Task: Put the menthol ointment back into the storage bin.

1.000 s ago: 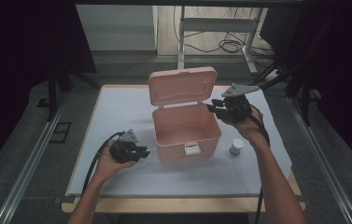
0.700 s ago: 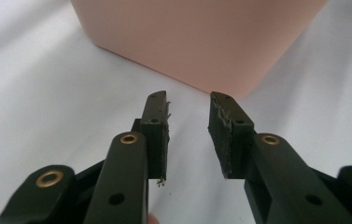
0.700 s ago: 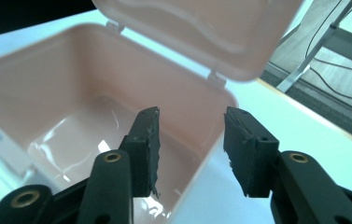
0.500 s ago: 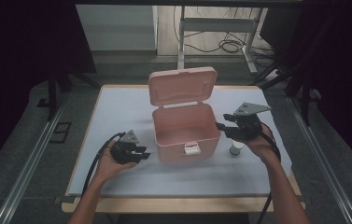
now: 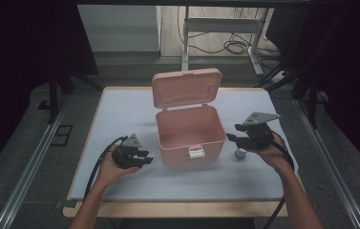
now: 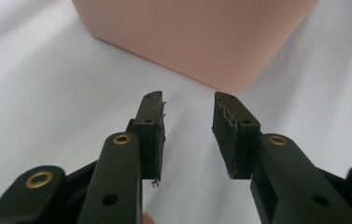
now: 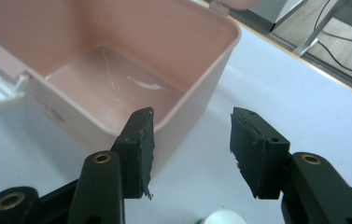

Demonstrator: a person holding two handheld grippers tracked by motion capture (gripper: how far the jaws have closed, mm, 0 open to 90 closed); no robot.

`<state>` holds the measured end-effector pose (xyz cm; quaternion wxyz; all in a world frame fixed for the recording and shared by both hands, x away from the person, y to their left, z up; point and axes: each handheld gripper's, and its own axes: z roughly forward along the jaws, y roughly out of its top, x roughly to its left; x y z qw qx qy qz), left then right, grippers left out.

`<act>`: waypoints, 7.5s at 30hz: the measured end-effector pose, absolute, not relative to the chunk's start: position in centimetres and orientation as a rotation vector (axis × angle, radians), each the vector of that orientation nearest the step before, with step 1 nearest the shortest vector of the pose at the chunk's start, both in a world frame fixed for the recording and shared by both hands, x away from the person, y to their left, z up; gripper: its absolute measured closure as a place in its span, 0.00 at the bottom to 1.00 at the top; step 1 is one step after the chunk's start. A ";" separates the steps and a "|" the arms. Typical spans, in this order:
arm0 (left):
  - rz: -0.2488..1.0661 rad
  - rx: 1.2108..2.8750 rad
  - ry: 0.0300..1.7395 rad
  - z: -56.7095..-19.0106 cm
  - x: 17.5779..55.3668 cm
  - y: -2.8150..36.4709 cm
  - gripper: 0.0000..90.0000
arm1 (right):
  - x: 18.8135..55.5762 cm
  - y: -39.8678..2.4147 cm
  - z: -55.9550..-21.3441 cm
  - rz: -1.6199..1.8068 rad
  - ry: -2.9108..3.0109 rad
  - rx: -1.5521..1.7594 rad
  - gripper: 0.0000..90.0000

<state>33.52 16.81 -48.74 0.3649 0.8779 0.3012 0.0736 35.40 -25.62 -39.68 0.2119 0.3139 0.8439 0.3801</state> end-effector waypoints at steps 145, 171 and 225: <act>0.172 2.262 0.765 -49.0 33.4 17.0 0.72 | 41.6 -15.1 -36.9 0.429 2.862 0.710 0.56; 0.168 2.266 0.773 -49.2 33.4 17.1 0.71 | 42.3 -14.4 -40.0 0.362 2.904 0.704 0.56; 0.164 2.269 0.775 -49.3 33.4 17.3 0.71 | 43.0 -13.7 -41.0 0.224 2.956 0.693 0.54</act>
